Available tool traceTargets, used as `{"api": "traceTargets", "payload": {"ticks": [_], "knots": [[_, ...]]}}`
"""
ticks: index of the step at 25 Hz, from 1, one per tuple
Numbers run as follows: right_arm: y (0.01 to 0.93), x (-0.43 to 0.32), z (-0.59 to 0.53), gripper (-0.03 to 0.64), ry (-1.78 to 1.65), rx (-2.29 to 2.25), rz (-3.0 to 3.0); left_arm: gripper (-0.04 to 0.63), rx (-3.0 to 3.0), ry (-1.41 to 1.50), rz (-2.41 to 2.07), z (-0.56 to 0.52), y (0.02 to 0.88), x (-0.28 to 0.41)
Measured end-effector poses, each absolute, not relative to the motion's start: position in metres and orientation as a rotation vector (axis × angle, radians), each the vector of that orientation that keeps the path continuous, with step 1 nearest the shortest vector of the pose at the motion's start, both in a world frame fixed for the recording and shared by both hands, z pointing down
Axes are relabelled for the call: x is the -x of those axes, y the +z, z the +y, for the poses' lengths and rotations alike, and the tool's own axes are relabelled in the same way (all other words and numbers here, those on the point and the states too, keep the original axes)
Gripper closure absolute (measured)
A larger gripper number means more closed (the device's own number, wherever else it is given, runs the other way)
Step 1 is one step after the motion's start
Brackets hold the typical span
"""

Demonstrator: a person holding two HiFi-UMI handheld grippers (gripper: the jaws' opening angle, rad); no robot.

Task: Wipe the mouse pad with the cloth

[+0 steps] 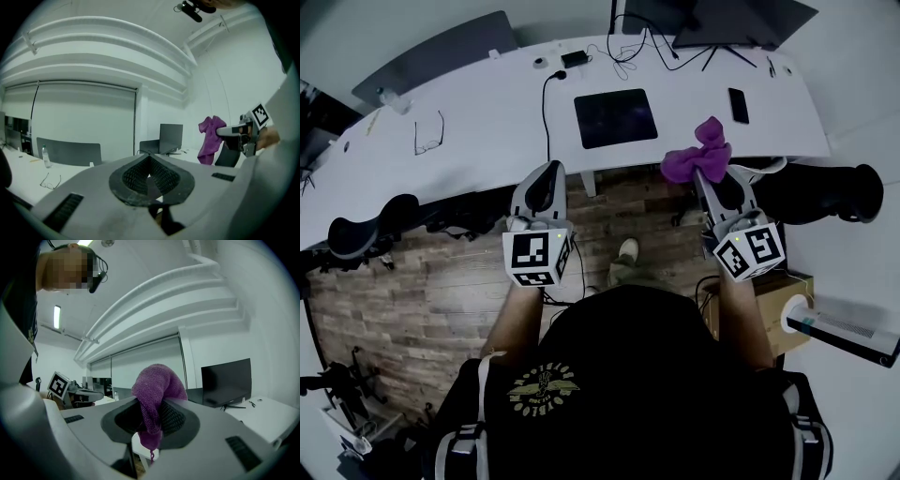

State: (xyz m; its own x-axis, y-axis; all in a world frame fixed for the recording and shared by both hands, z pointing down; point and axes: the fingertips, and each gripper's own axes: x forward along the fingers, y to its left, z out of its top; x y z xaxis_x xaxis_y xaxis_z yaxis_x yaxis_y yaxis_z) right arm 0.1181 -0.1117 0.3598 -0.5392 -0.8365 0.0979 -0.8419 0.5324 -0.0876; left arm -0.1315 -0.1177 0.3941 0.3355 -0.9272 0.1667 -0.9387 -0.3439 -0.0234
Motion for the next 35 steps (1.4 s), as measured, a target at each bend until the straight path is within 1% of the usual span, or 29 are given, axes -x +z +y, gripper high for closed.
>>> {"api": "traceTargets", "payload": {"ticks": [3,11,24,35], "knots": [[0.36,-0.127,-0.122,0.526,0.204,-1.493,-2.73,0.594,-2.518,0.308,-1.782,-0.126,0.393,0.126],[0.355,-0.151,-0.159,0.527,0.211,-1.48,-2.814,0.594,-2.516,0.332,-1.868,-0.154,0.368,0.113],[0.339,-0.172,-0.218,0.526,0.193,-1.359,-2.908,0.594,-2.392,0.287,-2.1,-0.184,0.337,0.12],[0.359,-0.138,-0.245,0.526,0.256,-1.219,-2.964,0.594,-2.291,0.316,-2.177,-0.186,0.349,0.147]]}}
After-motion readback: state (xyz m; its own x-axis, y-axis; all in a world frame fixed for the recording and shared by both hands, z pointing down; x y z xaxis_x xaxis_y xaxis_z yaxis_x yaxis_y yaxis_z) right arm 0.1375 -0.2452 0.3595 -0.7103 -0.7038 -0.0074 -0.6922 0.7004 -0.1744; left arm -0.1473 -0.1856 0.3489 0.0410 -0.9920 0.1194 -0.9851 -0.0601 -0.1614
